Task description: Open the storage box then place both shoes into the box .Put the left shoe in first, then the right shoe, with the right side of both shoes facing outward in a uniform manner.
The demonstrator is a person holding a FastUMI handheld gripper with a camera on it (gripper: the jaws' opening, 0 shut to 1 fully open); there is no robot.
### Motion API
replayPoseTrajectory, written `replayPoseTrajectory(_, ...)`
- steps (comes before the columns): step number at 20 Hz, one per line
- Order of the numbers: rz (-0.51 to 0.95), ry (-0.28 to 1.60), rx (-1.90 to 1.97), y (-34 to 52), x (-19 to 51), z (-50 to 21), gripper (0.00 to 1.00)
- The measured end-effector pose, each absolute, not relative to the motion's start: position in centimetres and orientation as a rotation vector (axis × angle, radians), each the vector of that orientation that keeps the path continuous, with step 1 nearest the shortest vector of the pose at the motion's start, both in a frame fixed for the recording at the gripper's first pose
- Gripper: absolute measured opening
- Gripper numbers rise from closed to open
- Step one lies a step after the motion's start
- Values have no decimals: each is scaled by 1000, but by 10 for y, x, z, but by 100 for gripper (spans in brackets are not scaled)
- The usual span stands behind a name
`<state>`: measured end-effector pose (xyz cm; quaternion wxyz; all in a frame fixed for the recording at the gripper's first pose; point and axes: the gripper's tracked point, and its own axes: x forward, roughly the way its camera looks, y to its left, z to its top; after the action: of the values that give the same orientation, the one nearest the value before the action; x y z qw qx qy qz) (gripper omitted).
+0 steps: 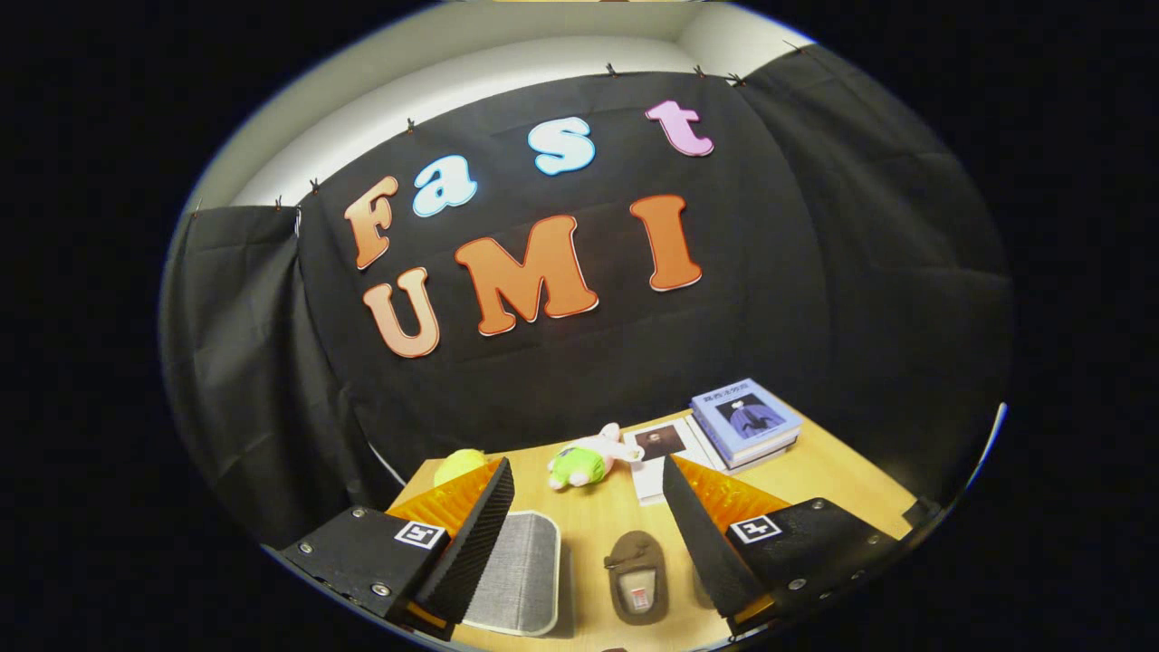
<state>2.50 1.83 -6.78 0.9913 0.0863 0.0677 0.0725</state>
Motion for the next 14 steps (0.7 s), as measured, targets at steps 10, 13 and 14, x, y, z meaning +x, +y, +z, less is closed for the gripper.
replayPoseTrajectory(10, 342, 328, 434, 54, 47, -170, 98)
replayPoseTrajectory(13, 389, 412, 496, 63, 47, -204, 98)
replayPoseTrajectory(14, 411, 445, 518, 67, 47, -214, 98)
